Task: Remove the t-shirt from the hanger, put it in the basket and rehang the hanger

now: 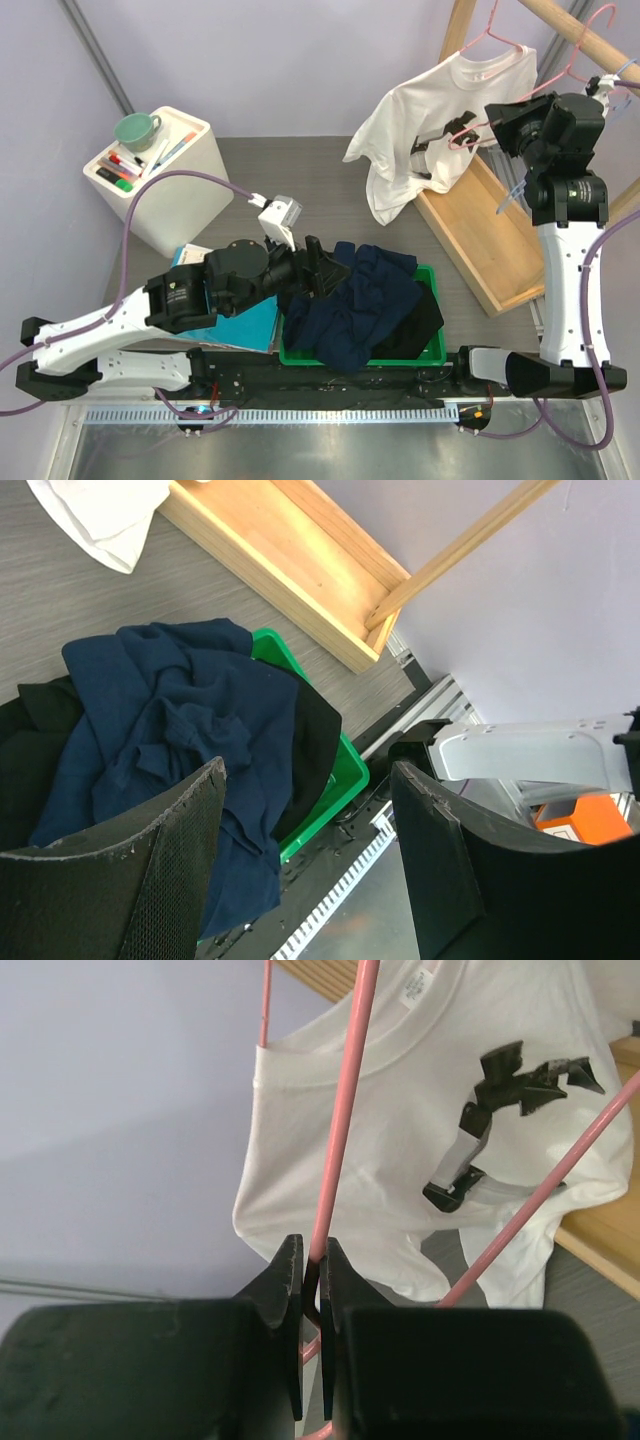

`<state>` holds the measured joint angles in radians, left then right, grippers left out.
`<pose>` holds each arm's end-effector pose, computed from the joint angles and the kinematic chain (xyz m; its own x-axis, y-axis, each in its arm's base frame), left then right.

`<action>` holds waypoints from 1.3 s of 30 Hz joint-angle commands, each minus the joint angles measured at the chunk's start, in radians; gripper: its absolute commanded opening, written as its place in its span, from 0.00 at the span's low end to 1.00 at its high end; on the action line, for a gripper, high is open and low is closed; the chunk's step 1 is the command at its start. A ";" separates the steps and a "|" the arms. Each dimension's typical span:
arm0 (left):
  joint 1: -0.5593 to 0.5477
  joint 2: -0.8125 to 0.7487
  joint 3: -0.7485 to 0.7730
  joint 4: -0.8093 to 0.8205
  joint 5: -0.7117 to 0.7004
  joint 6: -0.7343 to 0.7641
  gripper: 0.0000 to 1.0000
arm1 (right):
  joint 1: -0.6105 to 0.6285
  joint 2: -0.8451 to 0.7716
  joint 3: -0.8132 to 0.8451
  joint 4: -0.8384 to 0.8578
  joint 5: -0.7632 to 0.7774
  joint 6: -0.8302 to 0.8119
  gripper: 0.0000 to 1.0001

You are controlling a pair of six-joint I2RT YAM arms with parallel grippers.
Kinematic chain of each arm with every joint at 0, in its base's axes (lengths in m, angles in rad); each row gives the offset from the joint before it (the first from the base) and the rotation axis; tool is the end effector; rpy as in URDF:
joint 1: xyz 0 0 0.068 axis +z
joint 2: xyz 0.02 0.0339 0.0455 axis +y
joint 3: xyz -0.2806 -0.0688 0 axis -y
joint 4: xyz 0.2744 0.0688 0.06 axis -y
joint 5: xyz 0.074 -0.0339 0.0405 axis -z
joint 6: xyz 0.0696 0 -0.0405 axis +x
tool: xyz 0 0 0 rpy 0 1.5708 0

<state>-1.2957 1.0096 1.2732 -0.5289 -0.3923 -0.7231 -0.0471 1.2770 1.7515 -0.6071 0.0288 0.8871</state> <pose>0.0944 -0.2367 0.4442 -0.5755 -0.2118 -0.7899 0.5445 0.6214 -0.5634 0.2973 -0.0160 0.5418 -0.0248 0.7770 -0.6291 0.1501 0.6250 0.7660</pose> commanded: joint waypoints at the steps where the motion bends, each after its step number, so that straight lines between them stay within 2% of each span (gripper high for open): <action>1: 0.003 0.018 0.023 0.027 0.004 -0.004 0.67 | -0.010 -0.093 -0.073 0.056 0.023 0.055 0.01; 10: 0.003 0.043 0.020 0.032 0.029 -0.004 0.68 | -0.010 -0.191 -0.176 0.040 0.010 0.072 0.02; 13: 0.003 0.040 0.023 0.032 0.029 -0.001 0.68 | -0.010 -0.222 -0.208 0.038 0.017 0.072 0.08; 15: 0.003 0.040 0.028 0.033 0.029 0.004 0.68 | -0.008 -0.232 -0.213 0.036 0.014 0.064 0.16; 24: 0.001 0.040 0.034 0.023 0.038 0.008 0.68 | -0.010 -0.228 -0.205 -0.003 0.002 0.033 0.27; 25: 0.001 0.040 0.034 0.024 0.040 0.007 0.68 | -0.010 -0.226 -0.202 -0.008 -0.003 0.030 0.34; 27: 0.001 0.041 0.032 0.024 0.040 0.008 0.68 | -0.010 -0.229 -0.195 -0.026 -0.013 0.017 0.43; 28: 0.003 0.041 0.032 0.024 0.040 0.008 0.68 | -0.010 -0.229 -0.187 -0.040 -0.015 0.007 0.52; 29: 0.001 0.041 0.032 0.024 0.040 0.008 0.68 | -0.008 -0.231 -0.176 -0.078 -0.015 -0.008 0.55; 30: 0.003 0.041 0.034 0.023 0.040 0.010 0.68 | -0.010 -0.231 -0.147 -0.101 -0.017 -0.046 0.64; 33: 0.001 0.035 0.032 0.018 0.043 0.010 0.69 | -0.010 -0.234 -0.071 -0.210 -0.009 -0.131 0.82; 35: 0.003 0.032 0.023 0.023 0.040 0.011 0.69 | -0.010 -0.248 -0.037 -0.282 0.019 -0.221 0.86; 39: 0.003 0.033 0.009 0.052 0.012 0.027 0.71 | 0.047 -0.333 -0.058 -0.298 0.097 -0.292 0.93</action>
<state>-1.2957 1.0573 1.2736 -0.5278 -0.3561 -0.7223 -0.0418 1.0313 1.6814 -0.8391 0.0471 0.7235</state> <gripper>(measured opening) 0.699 0.909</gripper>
